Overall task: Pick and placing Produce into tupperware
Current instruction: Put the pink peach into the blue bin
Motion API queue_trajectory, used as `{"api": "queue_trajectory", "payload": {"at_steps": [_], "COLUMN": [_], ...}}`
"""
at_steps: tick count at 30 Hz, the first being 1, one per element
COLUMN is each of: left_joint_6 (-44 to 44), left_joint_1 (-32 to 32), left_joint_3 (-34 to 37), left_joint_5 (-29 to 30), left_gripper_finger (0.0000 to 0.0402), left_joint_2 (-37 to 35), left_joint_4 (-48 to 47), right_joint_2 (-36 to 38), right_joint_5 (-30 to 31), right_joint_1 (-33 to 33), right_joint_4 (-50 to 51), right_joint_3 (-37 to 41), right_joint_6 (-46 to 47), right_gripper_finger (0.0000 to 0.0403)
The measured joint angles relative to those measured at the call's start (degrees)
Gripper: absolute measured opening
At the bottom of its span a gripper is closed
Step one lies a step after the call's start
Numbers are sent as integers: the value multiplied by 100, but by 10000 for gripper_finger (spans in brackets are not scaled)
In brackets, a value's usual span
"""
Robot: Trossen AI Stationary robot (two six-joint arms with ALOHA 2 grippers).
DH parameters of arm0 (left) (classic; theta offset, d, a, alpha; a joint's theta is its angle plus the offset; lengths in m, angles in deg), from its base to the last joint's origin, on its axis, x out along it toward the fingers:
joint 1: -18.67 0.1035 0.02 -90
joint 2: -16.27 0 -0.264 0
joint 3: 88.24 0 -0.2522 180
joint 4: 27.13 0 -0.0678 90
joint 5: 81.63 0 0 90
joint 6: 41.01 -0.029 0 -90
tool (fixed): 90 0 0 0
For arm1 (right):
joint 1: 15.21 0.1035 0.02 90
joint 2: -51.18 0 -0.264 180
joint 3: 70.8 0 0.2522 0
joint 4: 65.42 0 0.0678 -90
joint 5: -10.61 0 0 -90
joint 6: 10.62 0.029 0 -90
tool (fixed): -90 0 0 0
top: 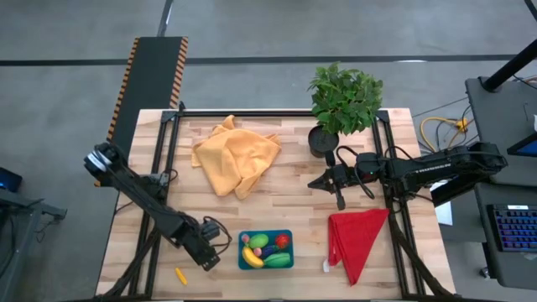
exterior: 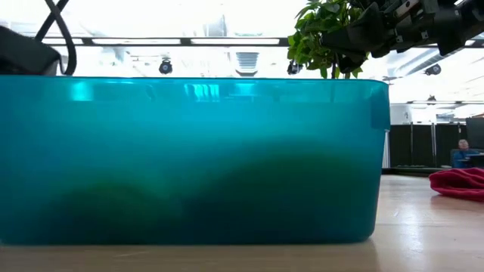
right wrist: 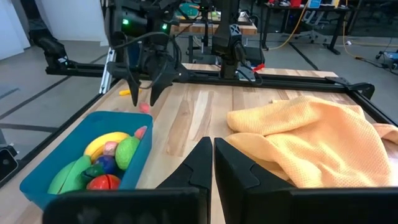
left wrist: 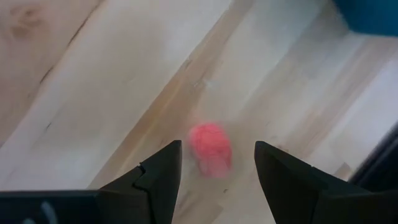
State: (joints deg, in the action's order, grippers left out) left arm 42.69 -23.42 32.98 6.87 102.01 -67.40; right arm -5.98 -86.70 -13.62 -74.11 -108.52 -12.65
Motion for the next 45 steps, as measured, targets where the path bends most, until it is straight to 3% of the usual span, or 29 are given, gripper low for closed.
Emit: {"api": "queue_trajectory", "payload": {"at_steps": [9, 32, 36, 45], "left_joint_6": [0, -64, -63, -574], "left_joint_1": [0, 74, 79, 90], "left_joint_3": [2, 15, 17, 17], "left_joint_5": [-352, -219, -242, -259], "left_gripper_finger": [187, 186, 163, 70], "left_joint_2": [264, 251, 242, 242], "left_joint_4": [36, -63, -272, -331], "right_joint_2": [2, 0, 0, 0], "right_joint_5": [0, 152, 152, 151], "right_joint_1": [2, 0, 0, 0], "right_joint_4": [-4, -4, -4, -4], "right_joint_3": [0, 0, 0, 0], "right_joint_6": [0, -17, -17, -17], "right_gripper_finger": [9, 9, 9, 9]}}
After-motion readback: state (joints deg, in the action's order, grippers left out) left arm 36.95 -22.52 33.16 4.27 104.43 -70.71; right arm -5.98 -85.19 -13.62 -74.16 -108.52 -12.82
